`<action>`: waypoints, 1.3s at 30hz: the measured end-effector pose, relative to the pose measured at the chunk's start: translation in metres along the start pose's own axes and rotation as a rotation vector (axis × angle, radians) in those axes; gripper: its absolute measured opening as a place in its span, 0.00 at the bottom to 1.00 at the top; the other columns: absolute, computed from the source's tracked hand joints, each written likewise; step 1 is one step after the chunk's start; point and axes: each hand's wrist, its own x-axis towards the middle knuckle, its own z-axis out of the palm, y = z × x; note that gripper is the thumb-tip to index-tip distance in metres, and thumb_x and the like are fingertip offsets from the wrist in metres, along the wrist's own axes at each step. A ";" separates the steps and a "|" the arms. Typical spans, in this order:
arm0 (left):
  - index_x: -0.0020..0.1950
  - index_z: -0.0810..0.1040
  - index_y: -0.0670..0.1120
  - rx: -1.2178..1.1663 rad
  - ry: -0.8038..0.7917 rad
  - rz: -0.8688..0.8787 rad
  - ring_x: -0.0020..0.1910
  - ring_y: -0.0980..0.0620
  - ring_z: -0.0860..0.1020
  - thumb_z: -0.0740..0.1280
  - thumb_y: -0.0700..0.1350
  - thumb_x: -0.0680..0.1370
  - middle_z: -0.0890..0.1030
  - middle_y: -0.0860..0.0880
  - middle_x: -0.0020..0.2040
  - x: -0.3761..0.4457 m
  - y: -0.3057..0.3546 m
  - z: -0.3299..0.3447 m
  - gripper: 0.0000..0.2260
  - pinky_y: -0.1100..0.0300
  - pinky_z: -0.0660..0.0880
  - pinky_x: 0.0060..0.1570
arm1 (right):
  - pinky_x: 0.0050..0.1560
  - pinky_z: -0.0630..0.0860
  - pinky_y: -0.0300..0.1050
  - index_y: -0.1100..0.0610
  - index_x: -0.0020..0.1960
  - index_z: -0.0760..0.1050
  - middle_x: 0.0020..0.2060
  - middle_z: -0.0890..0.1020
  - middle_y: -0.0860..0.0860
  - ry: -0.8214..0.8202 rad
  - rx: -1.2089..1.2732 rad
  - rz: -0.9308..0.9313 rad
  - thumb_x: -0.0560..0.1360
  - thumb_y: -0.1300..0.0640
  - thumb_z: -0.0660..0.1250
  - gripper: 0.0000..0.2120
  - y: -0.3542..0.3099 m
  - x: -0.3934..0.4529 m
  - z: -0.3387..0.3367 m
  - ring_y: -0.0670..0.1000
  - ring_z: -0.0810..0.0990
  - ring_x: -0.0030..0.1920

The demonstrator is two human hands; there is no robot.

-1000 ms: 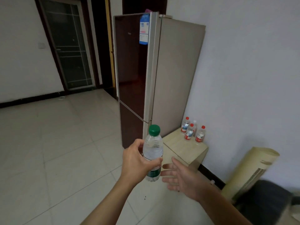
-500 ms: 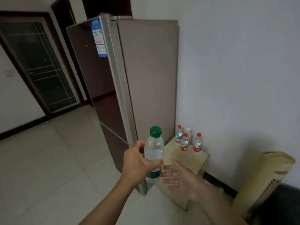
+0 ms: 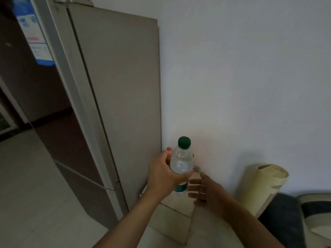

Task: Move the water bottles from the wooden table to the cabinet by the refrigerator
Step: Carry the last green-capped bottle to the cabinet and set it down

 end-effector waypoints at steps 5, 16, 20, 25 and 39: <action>0.53 0.76 0.51 -0.073 -0.040 0.095 0.43 0.61 0.81 0.78 0.61 0.60 0.81 0.56 0.45 0.057 -0.025 -0.020 0.27 0.65 0.81 0.41 | 0.57 0.76 0.54 0.60 0.60 0.76 0.55 0.83 0.59 0.061 0.074 -0.024 0.79 0.39 0.56 0.26 -0.027 0.028 0.019 0.61 0.80 0.58; 0.53 0.77 0.52 -0.146 -0.148 0.017 0.42 0.58 0.82 0.77 0.64 0.57 0.83 0.56 0.46 0.119 -0.082 -0.001 0.29 0.58 0.83 0.42 | 0.61 0.74 0.57 0.58 0.59 0.78 0.53 0.84 0.58 0.214 0.115 0.088 0.81 0.38 0.53 0.26 -0.032 0.093 0.031 0.59 0.80 0.57; 0.52 0.77 0.52 -0.113 -0.149 -0.010 0.42 0.57 0.82 0.78 0.61 0.57 0.82 0.54 0.45 0.151 -0.090 0.009 0.28 0.58 0.82 0.41 | 0.62 0.74 0.57 0.56 0.59 0.77 0.53 0.84 0.55 0.190 0.085 0.075 0.81 0.38 0.52 0.26 -0.045 0.124 0.021 0.58 0.81 0.57; 0.52 0.76 0.50 -0.039 -0.155 -0.038 0.42 0.59 0.82 0.82 0.52 0.60 0.82 0.55 0.45 0.192 -0.086 0.023 0.25 0.64 0.81 0.42 | 0.58 0.77 0.53 0.53 0.59 0.77 0.53 0.84 0.52 0.161 0.016 -0.006 0.79 0.35 0.53 0.26 -0.063 0.170 0.009 0.55 0.81 0.55; 0.52 0.76 0.53 -0.033 -0.241 -0.073 0.44 0.56 0.82 0.82 0.49 0.60 0.82 0.53 0.46 0.277 -0.131 0.068 0.25 0.62 0.81 0.41 | 0.54 0.77 0.49 0.52 0.57 0.77 0.52 0.83 0.52 0.223 -0.037 0.038 0.79 0.36 0.52 0.24 -0.096 0.250 -0.007 0.52 0.81 0.54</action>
